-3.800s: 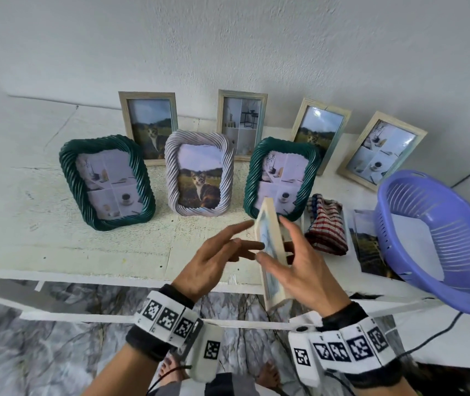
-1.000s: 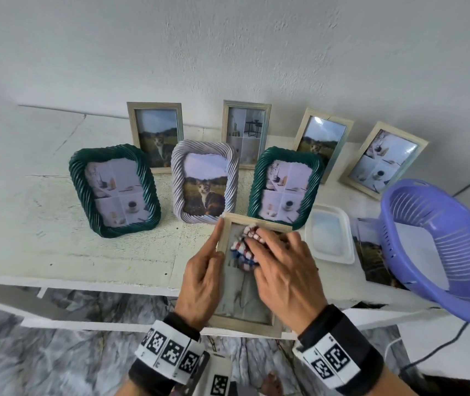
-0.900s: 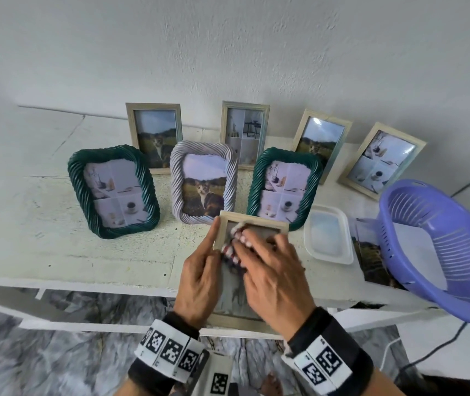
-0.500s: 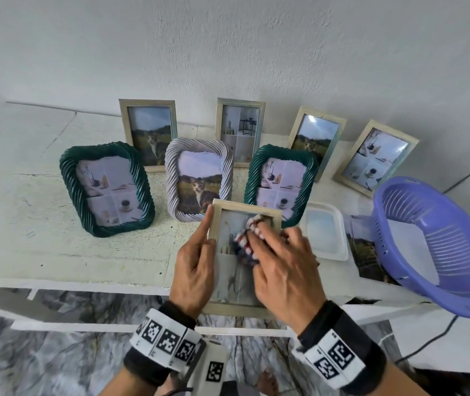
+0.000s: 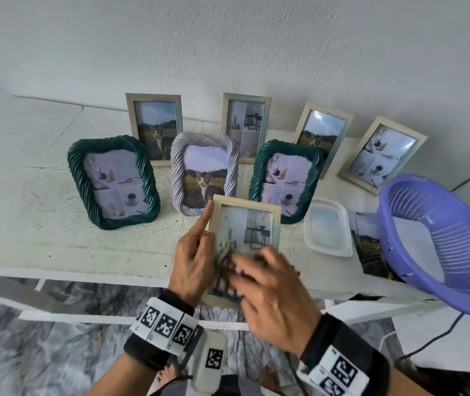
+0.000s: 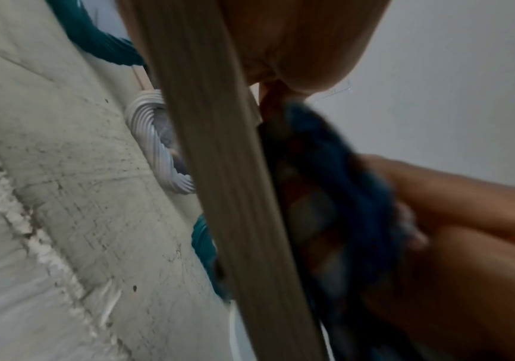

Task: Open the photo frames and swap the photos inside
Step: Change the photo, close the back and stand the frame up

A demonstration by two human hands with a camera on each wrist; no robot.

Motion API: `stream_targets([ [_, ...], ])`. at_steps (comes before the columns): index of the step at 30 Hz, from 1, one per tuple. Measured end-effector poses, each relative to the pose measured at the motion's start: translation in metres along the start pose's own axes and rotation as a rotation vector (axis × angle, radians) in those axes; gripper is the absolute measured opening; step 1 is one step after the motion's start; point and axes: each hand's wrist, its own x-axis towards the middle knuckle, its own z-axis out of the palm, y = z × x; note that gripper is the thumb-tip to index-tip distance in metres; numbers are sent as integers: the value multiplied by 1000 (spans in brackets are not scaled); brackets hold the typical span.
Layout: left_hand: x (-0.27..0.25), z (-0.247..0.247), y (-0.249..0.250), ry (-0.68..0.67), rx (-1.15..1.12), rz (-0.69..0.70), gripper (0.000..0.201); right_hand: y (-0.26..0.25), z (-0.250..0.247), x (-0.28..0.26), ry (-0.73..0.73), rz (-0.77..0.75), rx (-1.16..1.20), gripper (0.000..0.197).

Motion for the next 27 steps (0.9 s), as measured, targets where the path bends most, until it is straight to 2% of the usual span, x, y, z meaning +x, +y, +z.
stream_targets([
  [3, -4, 3, 2, -35, -44, -16, 52, 7, -4, -12, -44, -86, -2, 29],
  [8, -4, 2, 5, -13, -25, -53, 52, 35, -15, 3, 15, 84, -75, 39],
  [10, -2, 1, 10, -22, -26, -50, 48, 26, -7, -1, 12, 27, -15, 33],
  [13, -1, 1, 11, -35, -47, -74, 48, 12, 2, -11, -76, -108, 55, 30],
  [15, -1, 2, 13, -32, -57, -69, 48, 21, -4, -8, -63, -110, 50, 25],
  [17, 0, 0, 13, -14, -33, -79, 49, 36, -10, -1, 9, -48, 0, 16],
  [20, 4, -4, 13, 14, -17, -77, 51, 37, -12, 2, 65, 37, -13, 27],
  [24, 6, -3, 11, 5, -38, -99, 50, 17, -2, -9, -23, -82, 65, 31],
  [27, 3, 0, 12, 0, -82, -96, 49, 35, -10, -6, 13, -48, 12, 33],
])
